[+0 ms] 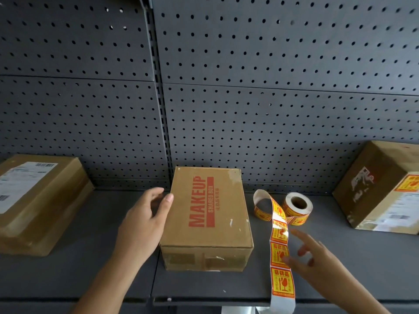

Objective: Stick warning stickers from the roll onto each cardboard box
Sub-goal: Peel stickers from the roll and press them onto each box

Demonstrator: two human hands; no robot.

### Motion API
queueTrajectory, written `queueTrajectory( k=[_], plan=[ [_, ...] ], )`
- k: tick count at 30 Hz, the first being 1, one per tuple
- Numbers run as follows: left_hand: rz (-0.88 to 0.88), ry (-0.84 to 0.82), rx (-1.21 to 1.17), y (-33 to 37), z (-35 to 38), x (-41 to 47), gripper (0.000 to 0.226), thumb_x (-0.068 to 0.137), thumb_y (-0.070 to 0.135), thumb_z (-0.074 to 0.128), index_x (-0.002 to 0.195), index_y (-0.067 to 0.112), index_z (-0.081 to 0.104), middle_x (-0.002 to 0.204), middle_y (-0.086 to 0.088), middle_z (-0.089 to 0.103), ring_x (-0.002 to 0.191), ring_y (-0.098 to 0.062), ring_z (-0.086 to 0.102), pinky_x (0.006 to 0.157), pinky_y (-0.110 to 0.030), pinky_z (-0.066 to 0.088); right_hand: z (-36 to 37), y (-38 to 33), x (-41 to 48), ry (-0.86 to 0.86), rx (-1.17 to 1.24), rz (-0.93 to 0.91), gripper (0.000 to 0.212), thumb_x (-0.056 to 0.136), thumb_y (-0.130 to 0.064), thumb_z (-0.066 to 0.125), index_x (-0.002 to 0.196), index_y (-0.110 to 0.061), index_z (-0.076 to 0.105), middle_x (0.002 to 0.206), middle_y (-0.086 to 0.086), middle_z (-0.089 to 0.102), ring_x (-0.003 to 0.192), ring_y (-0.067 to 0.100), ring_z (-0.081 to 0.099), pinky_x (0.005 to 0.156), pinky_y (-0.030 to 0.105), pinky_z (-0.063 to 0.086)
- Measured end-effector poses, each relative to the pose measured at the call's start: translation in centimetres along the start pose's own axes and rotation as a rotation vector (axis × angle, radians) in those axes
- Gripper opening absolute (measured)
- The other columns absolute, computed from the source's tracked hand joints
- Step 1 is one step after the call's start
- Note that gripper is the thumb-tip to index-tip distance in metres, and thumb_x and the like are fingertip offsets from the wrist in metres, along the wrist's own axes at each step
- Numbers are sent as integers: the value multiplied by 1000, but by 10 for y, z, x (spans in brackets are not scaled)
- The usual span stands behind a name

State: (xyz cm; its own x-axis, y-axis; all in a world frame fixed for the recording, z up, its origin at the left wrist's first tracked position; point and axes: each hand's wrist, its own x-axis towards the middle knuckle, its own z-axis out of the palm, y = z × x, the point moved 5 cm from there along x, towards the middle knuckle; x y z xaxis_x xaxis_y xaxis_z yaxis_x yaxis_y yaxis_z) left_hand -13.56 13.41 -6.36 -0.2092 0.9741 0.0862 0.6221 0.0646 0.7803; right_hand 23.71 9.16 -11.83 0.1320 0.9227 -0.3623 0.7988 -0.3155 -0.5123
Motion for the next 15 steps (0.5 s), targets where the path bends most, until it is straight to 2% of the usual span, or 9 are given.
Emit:
queueTrajectory(
  k=[2,4,6,8,11,13,15],
  plan=[
    [56,79,-60,11,-6,-5,52,89,64,42,129,34,56,125,18,60,121,-11,56,101,-39,48,11,1,1,-48,65,20,86,85,-41,75,151,-46,21,106,-12,54,87,8,65,70,17,53],
    [127,150,-101,26,-10,-15,46,90,58,45,127,34,56,123,22,56,120,-9,53,99,-34,45,22,0,4,-61,165,5,87,84,-31,79,151,-42,25,100,-9,62,87,9,67,73,19,55],
    [233,206,-144,45,-12,-30,36,95,53,48,125,35,56,121,32,52,119,0,50,99,-25,41,22,-2,7,13,276,-37,77,84,-20,79,147,-36,38,89,-1,69,83,12,69,74,23,55],
    [367,237,-163,65,-9,-47,27,99,47,50,122,34,57,122,34,52,118,8,49,98,-12,38,11,-9,6,96,456,-80,62,88,-8,74,141,-30,49,85,7,71,81,15,72,73,24,54],
    [477,147,-194,85,9,-63,24,96,39,53,115,28,62,116,24,59,116,-1,56,93,-11,42,-12,-30,0,103,899,-153,49,90,1,67,130,-27,62,100,21,67,94,30,74,76,36,62],
    [493,41,-226,96,25,-67,24,95,38,55,114,27,64,111,21,63,112,-5,60,91,-11,43,-28,-46,-4,94,1035,-222,40,91,-2,65,123,-26,68,103,24,64,97,35,73,76,40,62],
    [483,-62,-234,106,39,-67,24,95,40,54,115,29,64,108,23,63,110,-2,60,91,-8,42,-40,-60,-6,88,1090,-263,30,92,-6,63,117,-20,71,98,22,64,93,35,72,77,42,61]
  ],
)
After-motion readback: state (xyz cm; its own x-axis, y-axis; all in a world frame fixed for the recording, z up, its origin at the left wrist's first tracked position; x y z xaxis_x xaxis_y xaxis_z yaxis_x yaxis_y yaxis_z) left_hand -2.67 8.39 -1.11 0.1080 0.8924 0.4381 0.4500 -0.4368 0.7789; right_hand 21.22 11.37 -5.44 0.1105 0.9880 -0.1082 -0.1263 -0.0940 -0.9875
